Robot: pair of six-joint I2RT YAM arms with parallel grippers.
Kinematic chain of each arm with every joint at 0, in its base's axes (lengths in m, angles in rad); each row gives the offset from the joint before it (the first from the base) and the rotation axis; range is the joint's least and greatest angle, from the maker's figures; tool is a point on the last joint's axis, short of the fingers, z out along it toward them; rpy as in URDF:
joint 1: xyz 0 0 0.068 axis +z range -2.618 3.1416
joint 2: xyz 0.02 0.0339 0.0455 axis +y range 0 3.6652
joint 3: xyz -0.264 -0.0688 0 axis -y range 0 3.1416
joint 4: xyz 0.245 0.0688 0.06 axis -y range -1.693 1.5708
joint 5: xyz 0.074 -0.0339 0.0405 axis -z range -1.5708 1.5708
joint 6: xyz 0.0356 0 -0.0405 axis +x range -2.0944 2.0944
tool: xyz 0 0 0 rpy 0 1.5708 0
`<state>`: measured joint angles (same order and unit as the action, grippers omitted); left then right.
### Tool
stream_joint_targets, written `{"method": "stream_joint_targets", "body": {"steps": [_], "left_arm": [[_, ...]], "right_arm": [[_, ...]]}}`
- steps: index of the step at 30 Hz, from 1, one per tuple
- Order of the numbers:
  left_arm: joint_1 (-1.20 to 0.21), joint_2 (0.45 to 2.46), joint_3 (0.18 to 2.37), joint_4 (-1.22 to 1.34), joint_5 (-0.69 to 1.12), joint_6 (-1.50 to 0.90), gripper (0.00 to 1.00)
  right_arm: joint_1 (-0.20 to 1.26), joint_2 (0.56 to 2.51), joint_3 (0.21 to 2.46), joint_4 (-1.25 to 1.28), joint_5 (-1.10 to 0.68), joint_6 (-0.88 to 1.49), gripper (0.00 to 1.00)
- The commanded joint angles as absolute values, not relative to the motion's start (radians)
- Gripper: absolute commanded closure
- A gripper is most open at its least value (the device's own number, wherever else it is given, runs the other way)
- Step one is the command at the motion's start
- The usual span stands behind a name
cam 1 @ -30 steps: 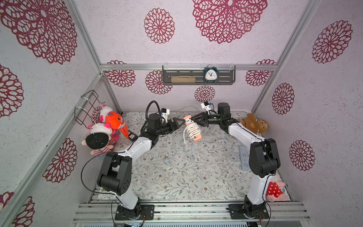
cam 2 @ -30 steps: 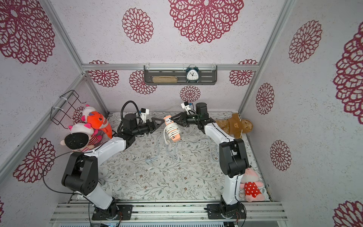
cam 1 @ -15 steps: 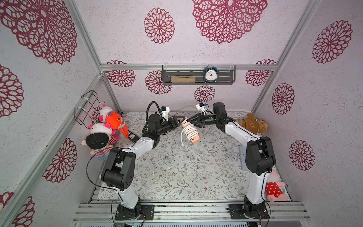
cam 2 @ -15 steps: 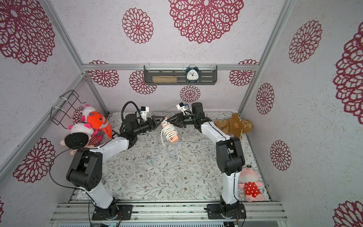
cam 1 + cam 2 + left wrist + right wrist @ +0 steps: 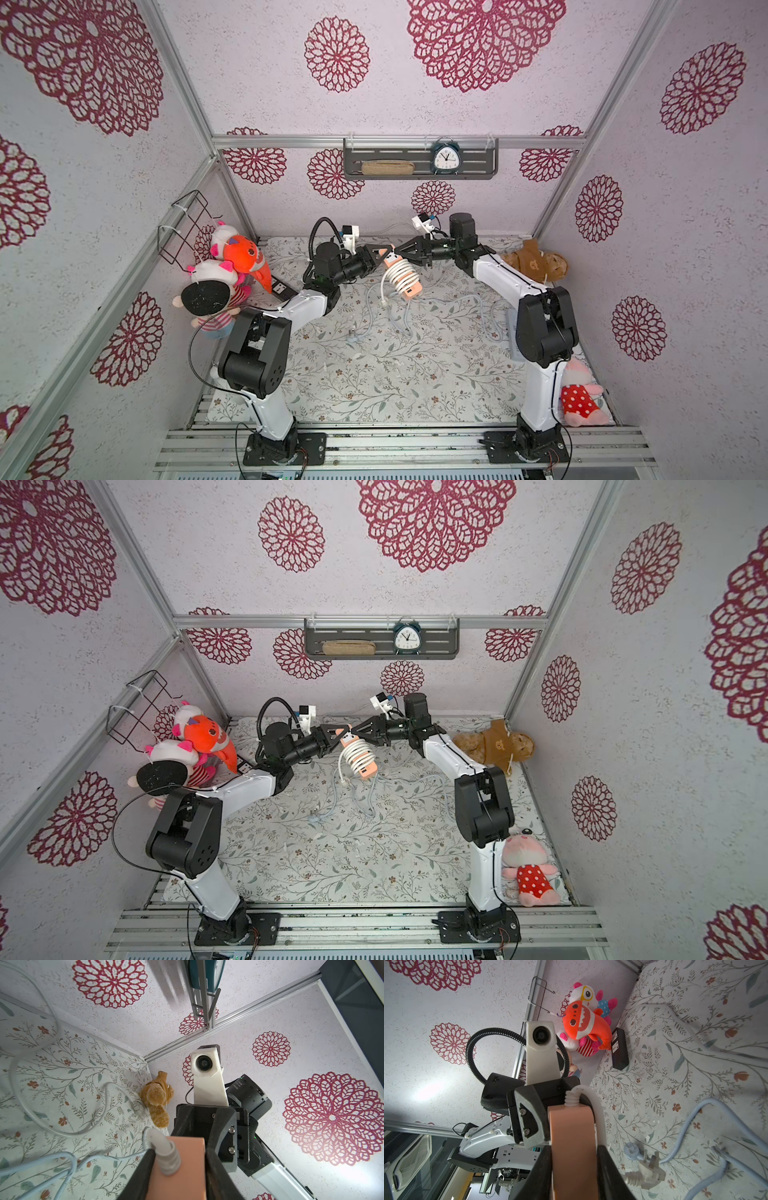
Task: Unwrap the cord wrapped around the power strip
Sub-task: Adjust the power strip, then unwrap the power cord from the power strip.
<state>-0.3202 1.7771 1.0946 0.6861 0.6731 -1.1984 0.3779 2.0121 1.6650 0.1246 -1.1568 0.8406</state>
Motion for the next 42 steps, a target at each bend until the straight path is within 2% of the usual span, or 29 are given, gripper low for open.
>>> {"method": "stream_joint_targets", "body": {"steps": [1, 5, 6, 8, 11, 13, 14, 15, 18, 20, 24, 29, 32, 34, 38, 42], "left_arm": [[-0.332, 1.787, 1.08, 0.779, 0.699, -1.207, 0.73], [-0.332, 1.781, 1.067, 0.778, 0.691, -1.207, 0.84], [-0.331, 1.779, 1.064, 0.771, 0.688, -1.205, 0.86], [-0.33, 1.769, 1.057, 0.744, 0.668, -1.195, 0.92], [-0.323, 1.748, 1.041, 0.702, 0.605, -1.192, 1.0], [-0.315, 1.74, 1.024, 0.71, 0.562, -1.213, 1.0], [-0.313, 1.734, 1.012, 0.722, 0.533, -1.232, 1.0], [-0.311, 1.731, 1.004, 0.735, 0.51, -1.246, 1.0], [-0.308, 1.732, 1.003, 0.745, 0.477, -1.286, 1.0], [-0.308, 1.734, 0.996, 0.78, 0.442, -1.329, 1.0], [-0.305, 1.736, 0.971, 0.844, 0.326, -1.421, 1.0], [-0.314, 1.757, 0.94, 0.925, 0.182, -1.536, 1.0], [-0.327, 1.76, 0.919, 0.944, 0.118, -1.602, 1.0], [-0.331, 1.749, 0.919, 0.93, 0.102, -1.608, 1.0], [-0.344, 1.704, 0.915, 0.873, 0.07, -1.605, 1.0], [-0.356, 1.672, 0.903, 0.827, 0.044, -1.634, 1.0]], "right_arm": [[0.391, 2.009, 1.714, 0.156, -1.149, 0.872, 0.89], [0.39, 2.022, 1.726, 0.149, -1.138, 0.873, 0.86], [0.388, 2.025, 1.73, 0.147, -1.13, 0.875, 0.81], [0.375, 2.028, 1.743, 0.137, -1.106, 0.875, 0.63], [0.333, 2.021, 1.758, 0.111, -1.055, 0.847, 0.43], [0.296, 2.007, 1.762, 0.055, -1.014, 0.786, 0.34], [0.275, 1.992, 1.755, 0.021, -0.989, 0.752, 0.26], [0.257, 1.975, 1.742, -0.004, -0.967, 0.719, 0.24], [0.215, 1.9, 1.678, -0.095, -0.877, 0.604, 0.23], [0.219, 1.831, 1.659, -0.267, -0.728, 0.442, 0.24], [0.296, 1.676, 1.579, -0.45, -0.447, 0.274, 0.29], [0.488, 1.537, 1.451, -0.471, -0.217, 0.246, 0.46], [0.591, 1.504, 1.372, -0.363, -0.152, 0.29, 0.58], [0.653, 1.512, 1.353, -0.313, -0.108, 0.293, 0.62], [0.731, 1.584, 1.384, -0.283, -0.043, 0.273, 0.61], [0.756, 1.648, 1.386, -0.211, -0.002, 0.268, 0.53]]}}
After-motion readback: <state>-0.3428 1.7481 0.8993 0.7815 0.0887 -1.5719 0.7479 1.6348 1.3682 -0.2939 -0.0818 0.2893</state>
